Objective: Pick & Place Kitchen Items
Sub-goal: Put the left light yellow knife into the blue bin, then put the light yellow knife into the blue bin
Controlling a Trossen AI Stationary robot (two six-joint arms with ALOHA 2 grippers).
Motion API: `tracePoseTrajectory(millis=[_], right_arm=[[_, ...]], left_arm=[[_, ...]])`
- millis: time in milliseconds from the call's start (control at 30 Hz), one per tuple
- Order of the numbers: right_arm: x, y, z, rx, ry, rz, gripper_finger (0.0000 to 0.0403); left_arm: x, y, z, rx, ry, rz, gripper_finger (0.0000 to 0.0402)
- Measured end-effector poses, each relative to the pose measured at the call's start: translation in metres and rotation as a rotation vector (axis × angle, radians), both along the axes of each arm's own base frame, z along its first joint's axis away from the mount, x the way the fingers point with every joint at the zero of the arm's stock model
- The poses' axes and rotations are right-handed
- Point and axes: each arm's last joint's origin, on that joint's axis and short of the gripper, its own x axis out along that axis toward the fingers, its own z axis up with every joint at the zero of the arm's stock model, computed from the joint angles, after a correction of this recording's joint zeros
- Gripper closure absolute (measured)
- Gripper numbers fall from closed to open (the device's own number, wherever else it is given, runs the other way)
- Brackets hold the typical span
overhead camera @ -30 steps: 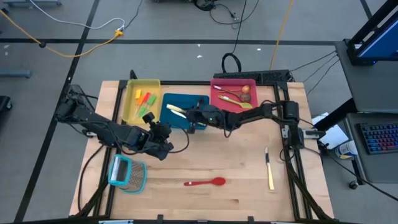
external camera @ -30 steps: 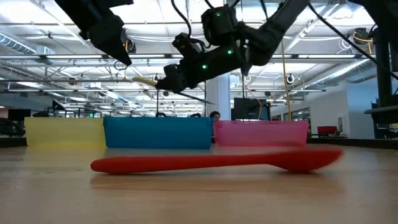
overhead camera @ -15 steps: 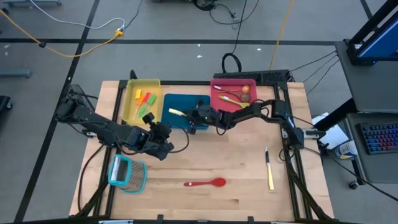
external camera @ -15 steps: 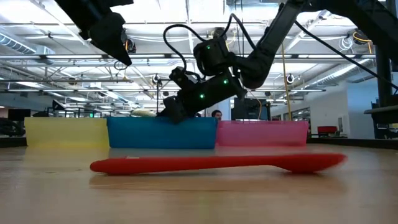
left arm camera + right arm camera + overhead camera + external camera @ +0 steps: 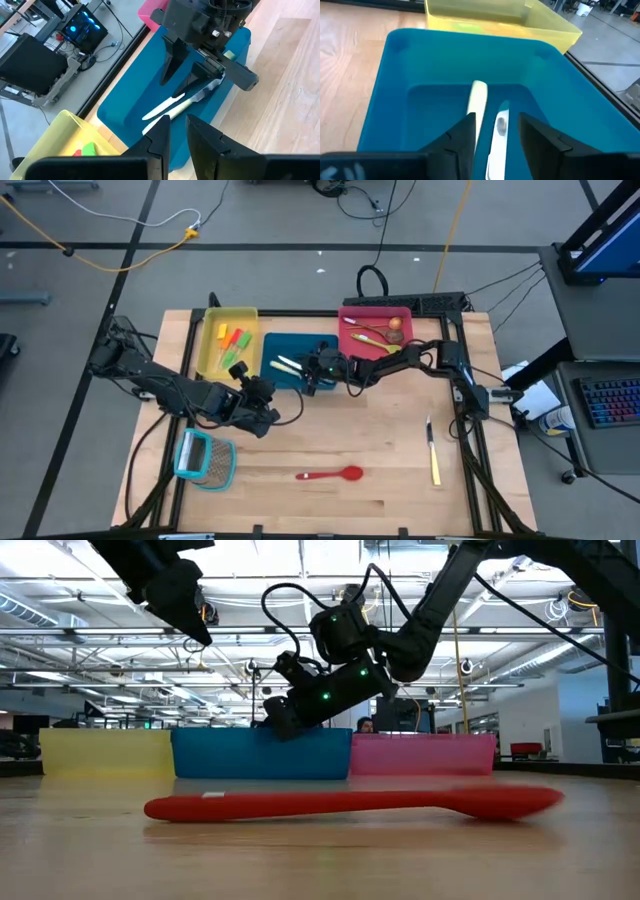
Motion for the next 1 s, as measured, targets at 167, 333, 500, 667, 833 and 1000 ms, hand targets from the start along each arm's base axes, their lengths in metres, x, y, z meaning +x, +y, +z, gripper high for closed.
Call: tracePoseTrajectory(millis=[167,333,500,667,833,1000], right_arm=[[0.000,0.008,0.017,-0.020,-0.033,0.022,0.0240],[-0.002,0.037,0.049,-0.101,-0.023,0.113,0.0235],[-0.015,0.069,0.082,-0.110,0.030,0.157,0.0242],[-0.033,0.096,0.103,-0.149,0.131,0.121,0.0241],[-0.054,0.119,0.114,-0.117,0.245,0.114,0.0242],[-0.077,0.140,0.116,0.004,0.370,0.107,0.0244]], left_arm=[[0.000,0.000,0.000,-0.007,-0.010,0.009,0.0334],[0.000,0.000,0.000,-0.013,-0.018,0.016,0.0334],[0.000,0.000,0.000,-0.023,-0.032,0.028,0.0334],[0.000,0.000,0.000,-0.029,-0.041,0.034,0.0334],[0.000,0.000,0.000,-0.033,-0.047,0.039,0.0334],[0.000,0.000,0.000,-0.034,-0.049,0.040,0.0334]])
